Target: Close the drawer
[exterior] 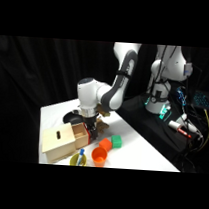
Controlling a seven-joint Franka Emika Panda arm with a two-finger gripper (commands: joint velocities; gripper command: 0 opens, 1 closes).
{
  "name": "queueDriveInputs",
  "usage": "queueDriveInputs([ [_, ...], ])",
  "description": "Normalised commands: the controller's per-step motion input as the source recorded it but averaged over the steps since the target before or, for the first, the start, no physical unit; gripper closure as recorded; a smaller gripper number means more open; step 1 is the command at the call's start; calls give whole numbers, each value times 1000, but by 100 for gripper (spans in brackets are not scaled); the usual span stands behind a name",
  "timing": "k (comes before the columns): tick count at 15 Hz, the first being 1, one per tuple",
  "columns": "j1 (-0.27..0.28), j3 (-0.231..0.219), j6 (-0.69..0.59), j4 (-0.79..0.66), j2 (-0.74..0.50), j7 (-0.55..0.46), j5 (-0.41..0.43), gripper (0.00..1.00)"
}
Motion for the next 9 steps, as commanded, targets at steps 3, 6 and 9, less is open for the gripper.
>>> queueDriveInputs([
  [3, 89, -36, -35, 362, 133, 58, -118, 0],
  [6, 83, -33, -43, 351, 145, 61, -111, 0],
  [9, 68, -22, -54, 340, 165, 55, -98, 0],
])
